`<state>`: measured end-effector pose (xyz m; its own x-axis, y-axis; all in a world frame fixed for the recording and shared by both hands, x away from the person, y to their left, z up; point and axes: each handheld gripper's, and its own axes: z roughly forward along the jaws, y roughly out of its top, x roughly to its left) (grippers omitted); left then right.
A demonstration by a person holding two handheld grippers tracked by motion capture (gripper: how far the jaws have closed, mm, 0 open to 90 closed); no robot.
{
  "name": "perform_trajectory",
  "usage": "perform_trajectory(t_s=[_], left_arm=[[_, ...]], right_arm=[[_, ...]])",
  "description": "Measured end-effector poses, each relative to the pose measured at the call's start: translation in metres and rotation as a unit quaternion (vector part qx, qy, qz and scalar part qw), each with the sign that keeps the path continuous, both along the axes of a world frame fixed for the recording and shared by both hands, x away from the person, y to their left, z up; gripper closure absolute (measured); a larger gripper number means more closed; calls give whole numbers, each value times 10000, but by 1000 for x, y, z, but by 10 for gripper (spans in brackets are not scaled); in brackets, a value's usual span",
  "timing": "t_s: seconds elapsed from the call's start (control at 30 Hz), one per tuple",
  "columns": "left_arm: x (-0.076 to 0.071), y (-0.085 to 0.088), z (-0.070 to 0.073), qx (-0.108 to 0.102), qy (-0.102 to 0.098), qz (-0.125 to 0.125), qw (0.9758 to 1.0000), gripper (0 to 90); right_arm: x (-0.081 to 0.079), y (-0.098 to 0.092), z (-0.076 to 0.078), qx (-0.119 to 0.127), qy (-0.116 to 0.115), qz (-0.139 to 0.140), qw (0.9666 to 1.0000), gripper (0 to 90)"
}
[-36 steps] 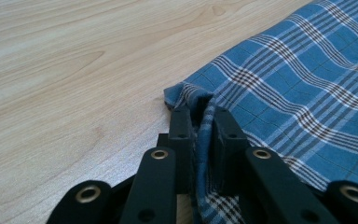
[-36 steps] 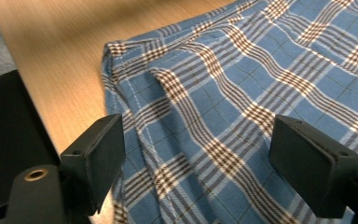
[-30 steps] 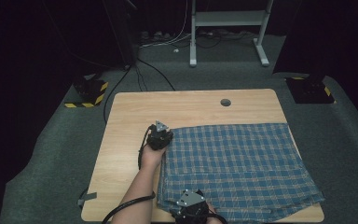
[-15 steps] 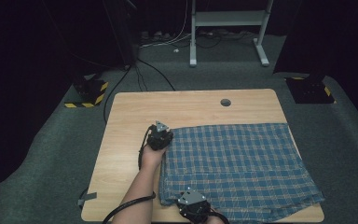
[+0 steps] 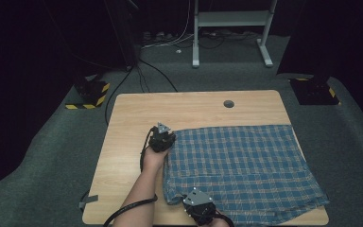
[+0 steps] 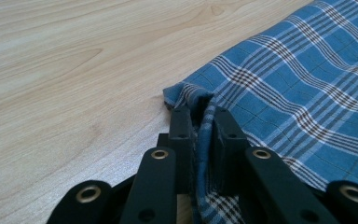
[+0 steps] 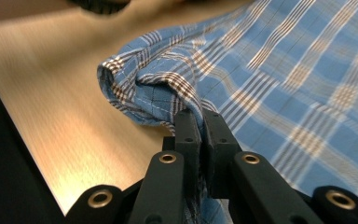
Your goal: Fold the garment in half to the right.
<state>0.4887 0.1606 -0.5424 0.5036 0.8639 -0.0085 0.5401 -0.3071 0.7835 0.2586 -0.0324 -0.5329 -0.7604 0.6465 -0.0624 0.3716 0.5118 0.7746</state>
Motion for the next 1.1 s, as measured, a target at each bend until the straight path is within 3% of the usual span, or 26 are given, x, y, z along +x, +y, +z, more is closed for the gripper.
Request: perform_trajectory(t_s=[0.17, 0.27, 0.37, 0.47, 0.8, 0.9, 1.1], left_arm=[[2, 3, 1, -117, 115, -59, 9998, 811], [8, 12, 2, -620, 502, 162, 9967, 845], [8, 15, 2, -744, 418, 224, 9961, 855], [8, 19, 5, -993, 347, 301, 9940, 859], [3, 43, 42, -1082, 26, 384, 9934, 861], [0, 58, 58, -1044, 41, 355, 9939, 865], [-17, 101, 95, -911, -184, 517, 9943, 865]], right_arm=[[-1, -10, 20, 169, -337, -71, 9993, 850], [0, -14, 28, 107, -523, -81, 9985, 851], [1, -17, 36, 122, -639, -85, 9978, 855], [1, -16, 43, 90, -764, -38, 9970, 858], [0, -1, 65, 282, -917, 166, 9952, 859], [-2, 11, 74, 328, -1011, 315, 9938, 859], [-8, 45, 93, 483, -1206, 659, 9893, 859]])
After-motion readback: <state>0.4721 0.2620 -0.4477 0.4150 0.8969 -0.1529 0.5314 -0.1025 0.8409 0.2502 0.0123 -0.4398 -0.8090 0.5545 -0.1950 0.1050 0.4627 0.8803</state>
